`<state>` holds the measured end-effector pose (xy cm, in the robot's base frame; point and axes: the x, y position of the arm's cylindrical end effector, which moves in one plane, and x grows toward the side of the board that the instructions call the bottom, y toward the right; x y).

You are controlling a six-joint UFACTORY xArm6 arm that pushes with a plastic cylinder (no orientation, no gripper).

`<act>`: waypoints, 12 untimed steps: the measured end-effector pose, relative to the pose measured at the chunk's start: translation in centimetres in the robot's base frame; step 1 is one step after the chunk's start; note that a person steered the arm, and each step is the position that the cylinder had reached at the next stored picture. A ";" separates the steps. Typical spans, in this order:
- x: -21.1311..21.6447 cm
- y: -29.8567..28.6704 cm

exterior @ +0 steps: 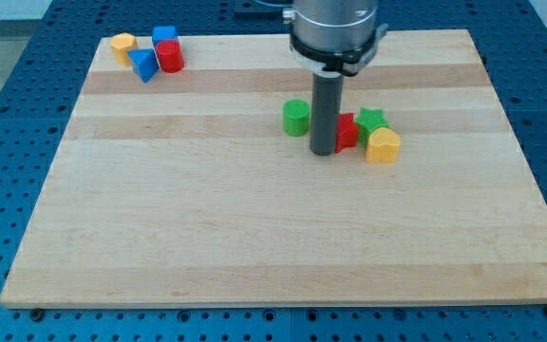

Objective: Push the yellow heart right to the green star

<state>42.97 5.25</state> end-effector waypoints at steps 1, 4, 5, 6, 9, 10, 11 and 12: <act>0.0 1.4; 2.5 4.3; 2.5 6.7; 2.5 7.2; 2.5 4.5; 2.5 3.8; 2.1 4.3; 1.3 5.8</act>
<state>44.32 11.08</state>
